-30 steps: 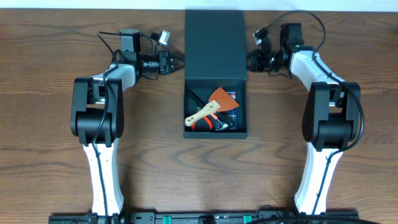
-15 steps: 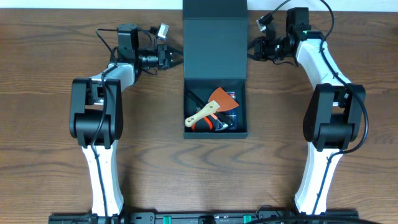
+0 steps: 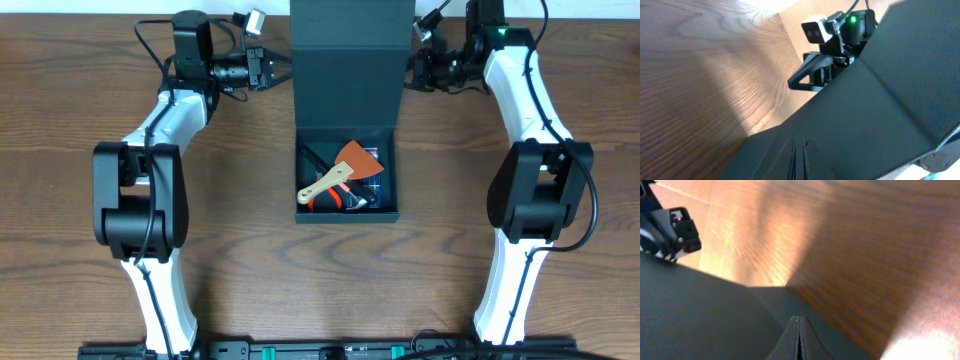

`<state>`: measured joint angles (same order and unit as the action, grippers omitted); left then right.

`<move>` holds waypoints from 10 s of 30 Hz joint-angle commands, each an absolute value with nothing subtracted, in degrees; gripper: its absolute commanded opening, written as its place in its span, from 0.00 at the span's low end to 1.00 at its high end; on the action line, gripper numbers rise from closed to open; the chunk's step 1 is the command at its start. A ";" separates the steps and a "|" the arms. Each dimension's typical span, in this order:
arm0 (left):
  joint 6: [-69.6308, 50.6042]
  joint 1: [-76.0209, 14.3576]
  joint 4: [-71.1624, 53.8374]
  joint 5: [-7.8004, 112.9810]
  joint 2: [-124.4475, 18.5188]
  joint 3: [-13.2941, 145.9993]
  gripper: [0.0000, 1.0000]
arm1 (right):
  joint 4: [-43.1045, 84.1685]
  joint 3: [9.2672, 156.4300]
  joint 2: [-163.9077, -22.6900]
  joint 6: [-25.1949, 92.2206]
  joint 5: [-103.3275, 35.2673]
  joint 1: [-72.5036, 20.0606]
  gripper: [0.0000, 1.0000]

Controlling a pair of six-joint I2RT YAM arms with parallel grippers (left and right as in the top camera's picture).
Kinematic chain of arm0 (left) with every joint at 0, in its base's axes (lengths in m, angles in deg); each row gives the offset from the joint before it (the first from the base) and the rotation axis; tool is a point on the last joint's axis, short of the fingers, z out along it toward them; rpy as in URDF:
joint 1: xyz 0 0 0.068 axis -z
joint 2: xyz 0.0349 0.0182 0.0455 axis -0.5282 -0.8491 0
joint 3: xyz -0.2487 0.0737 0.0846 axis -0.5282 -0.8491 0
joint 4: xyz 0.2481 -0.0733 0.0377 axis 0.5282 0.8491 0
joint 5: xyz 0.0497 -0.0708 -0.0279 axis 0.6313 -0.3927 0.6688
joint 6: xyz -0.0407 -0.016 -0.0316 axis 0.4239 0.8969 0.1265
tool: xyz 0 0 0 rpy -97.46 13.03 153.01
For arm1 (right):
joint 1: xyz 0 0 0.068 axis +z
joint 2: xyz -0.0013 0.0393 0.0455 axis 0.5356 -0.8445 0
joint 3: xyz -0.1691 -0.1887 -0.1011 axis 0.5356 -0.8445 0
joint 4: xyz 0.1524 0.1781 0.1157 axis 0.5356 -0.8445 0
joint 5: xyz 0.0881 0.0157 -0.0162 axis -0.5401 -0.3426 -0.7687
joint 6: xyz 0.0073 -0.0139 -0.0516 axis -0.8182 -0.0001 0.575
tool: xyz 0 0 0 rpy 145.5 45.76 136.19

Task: Pack container

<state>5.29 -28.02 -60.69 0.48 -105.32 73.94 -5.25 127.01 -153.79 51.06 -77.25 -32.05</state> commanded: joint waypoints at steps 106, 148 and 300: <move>-16.08 -5.16 8.97 67.91 -88.71 80.19 0.06 | -35.00 143.97 -153.13 54.76 -34.43 -27.11 0.15; -17.15 -35.89 11.98 75.78 -78.29 80.36 0.99 | -25.71 143.97 -153.13 51.92 -24.88 -28.44 0.99; -17.15 -35.89 11.98 75.78 -78.29 80.36 0.99 | 49.22 9.29 -22.80 53.71 -26.85 -30.58 0.99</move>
<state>-17.04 -35.69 11.81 75.08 -78.02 80.06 49.42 9.42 -23.37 52.81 -26.43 -29.71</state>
